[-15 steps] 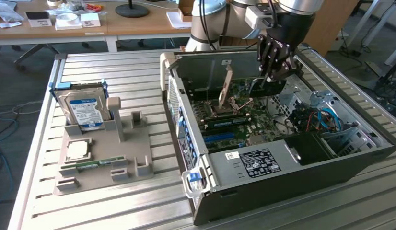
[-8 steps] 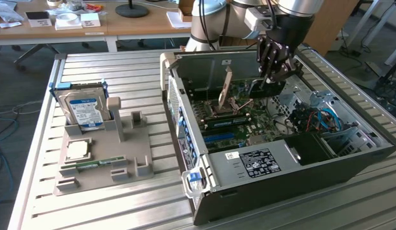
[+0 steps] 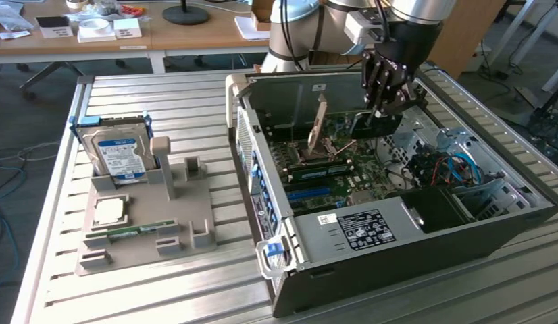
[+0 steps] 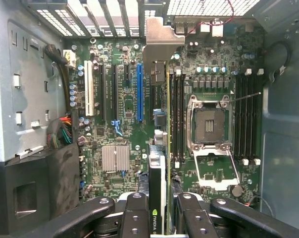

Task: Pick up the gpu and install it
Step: 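Insert the gpu into the slot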

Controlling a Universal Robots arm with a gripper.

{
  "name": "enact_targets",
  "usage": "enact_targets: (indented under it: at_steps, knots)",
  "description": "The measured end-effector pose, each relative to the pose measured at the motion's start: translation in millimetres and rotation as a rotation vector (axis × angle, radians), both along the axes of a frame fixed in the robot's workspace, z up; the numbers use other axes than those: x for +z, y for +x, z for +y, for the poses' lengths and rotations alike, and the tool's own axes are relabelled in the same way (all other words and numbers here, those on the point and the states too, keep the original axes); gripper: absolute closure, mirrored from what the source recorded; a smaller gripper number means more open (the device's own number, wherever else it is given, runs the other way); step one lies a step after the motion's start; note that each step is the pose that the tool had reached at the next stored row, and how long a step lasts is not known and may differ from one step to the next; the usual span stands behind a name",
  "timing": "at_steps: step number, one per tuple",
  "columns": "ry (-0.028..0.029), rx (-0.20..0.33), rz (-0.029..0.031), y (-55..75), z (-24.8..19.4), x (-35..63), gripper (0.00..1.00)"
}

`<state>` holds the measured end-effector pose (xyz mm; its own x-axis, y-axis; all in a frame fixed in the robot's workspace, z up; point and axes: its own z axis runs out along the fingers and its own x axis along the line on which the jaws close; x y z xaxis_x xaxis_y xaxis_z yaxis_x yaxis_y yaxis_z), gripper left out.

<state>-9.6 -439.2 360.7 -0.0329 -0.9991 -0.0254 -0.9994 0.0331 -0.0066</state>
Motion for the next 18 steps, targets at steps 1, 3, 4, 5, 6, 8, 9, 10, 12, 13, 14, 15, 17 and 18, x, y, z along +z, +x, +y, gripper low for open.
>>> enact_targets:
  at_steps: [1,3,4,5,6,8,9,10,12,13,14,15,17,18]
  knots:
    - [0.0002,0.000,-0.0001,0.0,0.0,-0.3,0.73]
    - [0.0001,0.000,0.0000,0.0,0.0,-0.9,0.73]
    - [0.0000,0.000,0.0000,0.0,0.0,-1.2,0.73]
    - [0.0000,0.000,0.0000,0.0,0.0,-1.5,0.73]
    - [0.0000,0.000,0.0000,0.0,0.0,-1.8,0.73]
    - [-0.0002,0.000,0.0000,0.0,0.0,-2.1,0.73]
    - [0.0000,0.000,0.0000,0.0,0.0,-2.5,0.73]
    - [0.0002,0.000,-0.0001,0.0,0.0,-3.0,0.73]
    - [0.0001,0.000,0.0000,0.0,0.0,-4.2,0.73]
    - [0.0001,0.000,0.0000,0.0,0.0,-5.0,0.73]
    - [0.0000,0.000,0.0000,0.0,0.0,-5.8,0.73]
    - [0.0001,0.000,0.0000,0.0,0.0,-6.6,0.73]
    - [0.0000,0.000,0.0000,0.0,0.0,-8.1,0.73]
    - [0.0000,0.000,-0.0001,0.0,0.0,-8.8,0.73]
